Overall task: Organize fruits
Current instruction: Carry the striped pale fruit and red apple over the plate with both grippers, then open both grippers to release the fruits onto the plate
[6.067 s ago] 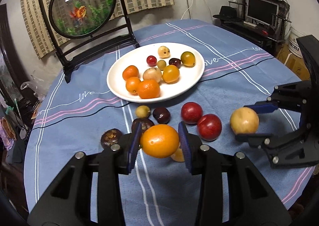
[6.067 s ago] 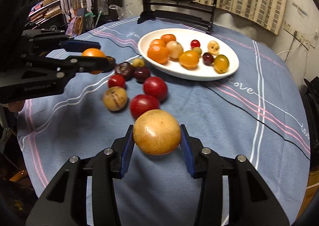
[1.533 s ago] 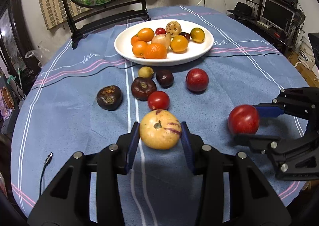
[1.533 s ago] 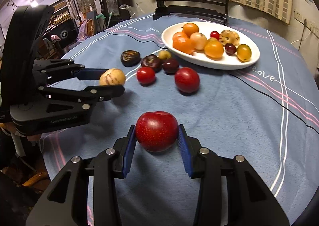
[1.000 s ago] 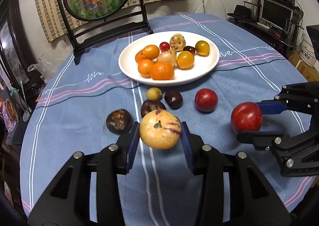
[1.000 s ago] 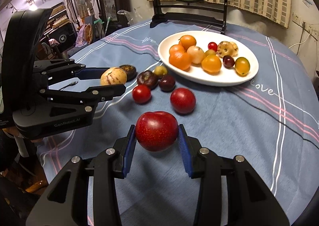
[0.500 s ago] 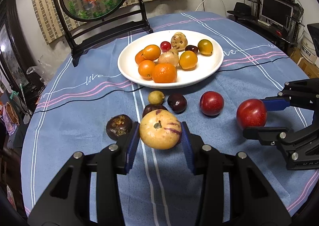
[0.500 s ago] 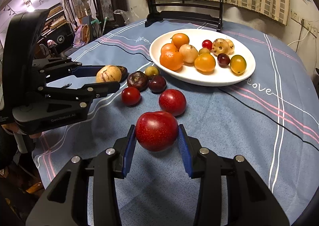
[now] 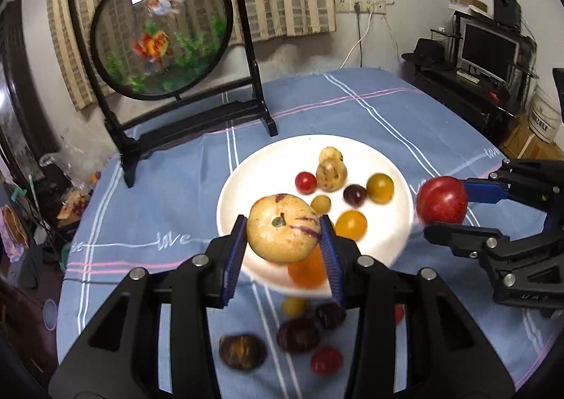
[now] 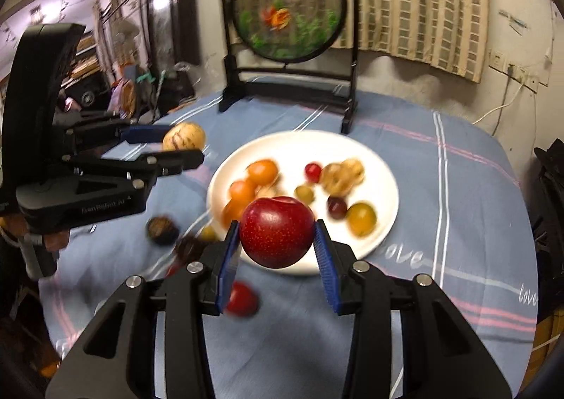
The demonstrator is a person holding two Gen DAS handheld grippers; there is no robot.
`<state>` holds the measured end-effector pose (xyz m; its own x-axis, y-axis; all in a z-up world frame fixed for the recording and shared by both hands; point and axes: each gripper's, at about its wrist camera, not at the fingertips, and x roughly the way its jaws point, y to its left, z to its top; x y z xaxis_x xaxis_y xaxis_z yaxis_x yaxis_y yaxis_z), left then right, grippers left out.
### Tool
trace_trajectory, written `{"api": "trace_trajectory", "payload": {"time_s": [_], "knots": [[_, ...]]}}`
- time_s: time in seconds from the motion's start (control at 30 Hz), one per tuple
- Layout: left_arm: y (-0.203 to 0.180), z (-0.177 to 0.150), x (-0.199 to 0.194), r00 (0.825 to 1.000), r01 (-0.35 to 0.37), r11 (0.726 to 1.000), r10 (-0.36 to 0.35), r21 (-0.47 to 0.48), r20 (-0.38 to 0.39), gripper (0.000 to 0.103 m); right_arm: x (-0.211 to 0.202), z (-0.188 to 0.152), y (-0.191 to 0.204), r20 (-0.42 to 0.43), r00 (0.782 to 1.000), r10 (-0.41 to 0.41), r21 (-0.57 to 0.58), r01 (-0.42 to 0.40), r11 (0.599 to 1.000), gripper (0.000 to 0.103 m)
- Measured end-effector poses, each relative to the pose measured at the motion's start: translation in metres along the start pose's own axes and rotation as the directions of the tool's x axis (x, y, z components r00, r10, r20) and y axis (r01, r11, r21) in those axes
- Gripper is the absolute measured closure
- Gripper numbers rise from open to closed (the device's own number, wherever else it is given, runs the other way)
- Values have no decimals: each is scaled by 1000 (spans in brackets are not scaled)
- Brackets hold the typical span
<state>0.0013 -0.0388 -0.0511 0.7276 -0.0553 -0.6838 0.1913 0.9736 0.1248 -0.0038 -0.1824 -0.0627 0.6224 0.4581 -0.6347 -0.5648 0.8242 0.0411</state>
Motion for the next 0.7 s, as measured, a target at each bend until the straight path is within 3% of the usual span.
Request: {"api": "trace_trajectory", "payload": {"time_s": [0.33, 0.7], "knots": [[15, 40, 90, 992, -58, 997, 52, -50, -116, 61, 79, 31, -24, -52, 998, -25, 22, 26, 999, 61], [23, 36, 134, 982, -83, 996, 74, -44, -174, 61, 108, 36, -35, -76, 997, -10, 18, 12, 1000, 61]]}}
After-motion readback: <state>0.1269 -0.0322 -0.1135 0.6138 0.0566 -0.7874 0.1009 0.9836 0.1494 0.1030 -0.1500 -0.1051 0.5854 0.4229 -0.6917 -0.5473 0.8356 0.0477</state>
